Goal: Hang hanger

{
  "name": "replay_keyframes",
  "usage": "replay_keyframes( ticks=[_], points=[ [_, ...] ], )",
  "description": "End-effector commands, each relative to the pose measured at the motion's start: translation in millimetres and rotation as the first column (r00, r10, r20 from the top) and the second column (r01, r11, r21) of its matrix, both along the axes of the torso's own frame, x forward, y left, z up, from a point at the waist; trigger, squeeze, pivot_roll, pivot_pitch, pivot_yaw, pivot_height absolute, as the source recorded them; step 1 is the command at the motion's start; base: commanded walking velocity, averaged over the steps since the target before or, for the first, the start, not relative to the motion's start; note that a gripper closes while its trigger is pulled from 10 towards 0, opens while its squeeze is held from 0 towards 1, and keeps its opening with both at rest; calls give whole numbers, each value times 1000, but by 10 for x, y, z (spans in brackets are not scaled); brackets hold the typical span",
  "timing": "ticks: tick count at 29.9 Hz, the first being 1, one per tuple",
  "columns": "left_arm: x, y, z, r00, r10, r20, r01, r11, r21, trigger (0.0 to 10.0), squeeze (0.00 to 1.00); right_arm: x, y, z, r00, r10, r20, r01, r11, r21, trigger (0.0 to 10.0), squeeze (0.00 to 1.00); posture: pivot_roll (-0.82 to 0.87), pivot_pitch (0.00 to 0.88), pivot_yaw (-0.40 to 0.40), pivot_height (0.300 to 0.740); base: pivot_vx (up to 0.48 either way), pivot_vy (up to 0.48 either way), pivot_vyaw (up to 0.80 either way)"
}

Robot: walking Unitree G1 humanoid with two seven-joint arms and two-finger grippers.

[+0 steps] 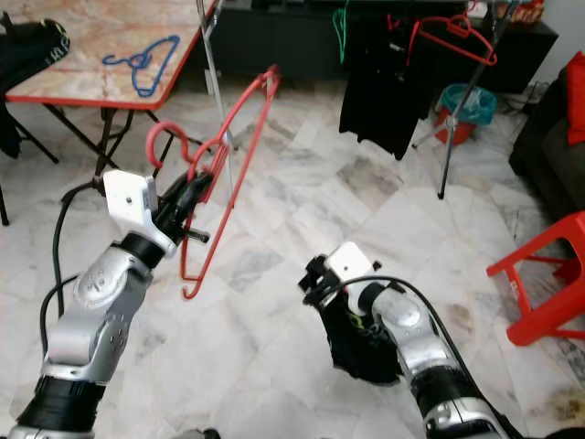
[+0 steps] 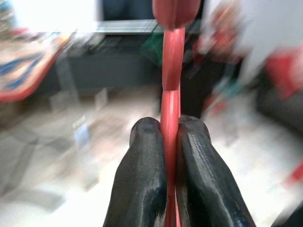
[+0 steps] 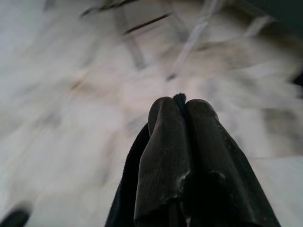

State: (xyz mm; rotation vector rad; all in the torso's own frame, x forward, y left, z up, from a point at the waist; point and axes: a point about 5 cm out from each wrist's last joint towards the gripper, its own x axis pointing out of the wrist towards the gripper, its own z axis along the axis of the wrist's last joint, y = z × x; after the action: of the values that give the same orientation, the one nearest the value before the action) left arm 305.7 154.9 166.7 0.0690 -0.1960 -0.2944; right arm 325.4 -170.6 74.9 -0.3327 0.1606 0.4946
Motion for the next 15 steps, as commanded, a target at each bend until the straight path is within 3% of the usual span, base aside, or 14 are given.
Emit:
replay_keyframes(
  ticks=[1, 5, 7, 12, 15],
  points=[
    [-14, 48, -89, 999, 49, -19, -49, 998, 33, 10000, 0, 61, -40, 113, 995, -71, 69, 67, 996, 54, 10000, 0, 57, 109, -46, 740, 0, 0, 0],
    [-103, 175, -345, 984, 164, -68, -156, 982, 107, 10000, 0, 122, -137, 285, 952, -268, 146, 229, 943, 242, 10000, 0, 50, 105, -39, 740, 0, 0, 0],
    [-138, 220, -453, 973, 210, -92, -199, 973, 113, 10000, 0, 122, -146, 328, 934, -311, 174, 255, 925, 283, 10000, 0, 48, 104, -38, 740, 0, 0, 0],
    [-220, 314, -591, 944, 310, -115, -304, 950, 65, 10000, 0, 86, -120, 379, 899, -376, 225, 291, 896, 336, 10000, 0, 54, 90, -42, 740, 0, 0, 0],
    [-273, 316, -597, 933, 344, -105, -347, 938, -15, 10000, 0, 10, -172, 400, 862, -433, 265, 324, 871, 368, 10000, 0, 54, 74, -46, 740, 0, 0, 0]
  ],
)
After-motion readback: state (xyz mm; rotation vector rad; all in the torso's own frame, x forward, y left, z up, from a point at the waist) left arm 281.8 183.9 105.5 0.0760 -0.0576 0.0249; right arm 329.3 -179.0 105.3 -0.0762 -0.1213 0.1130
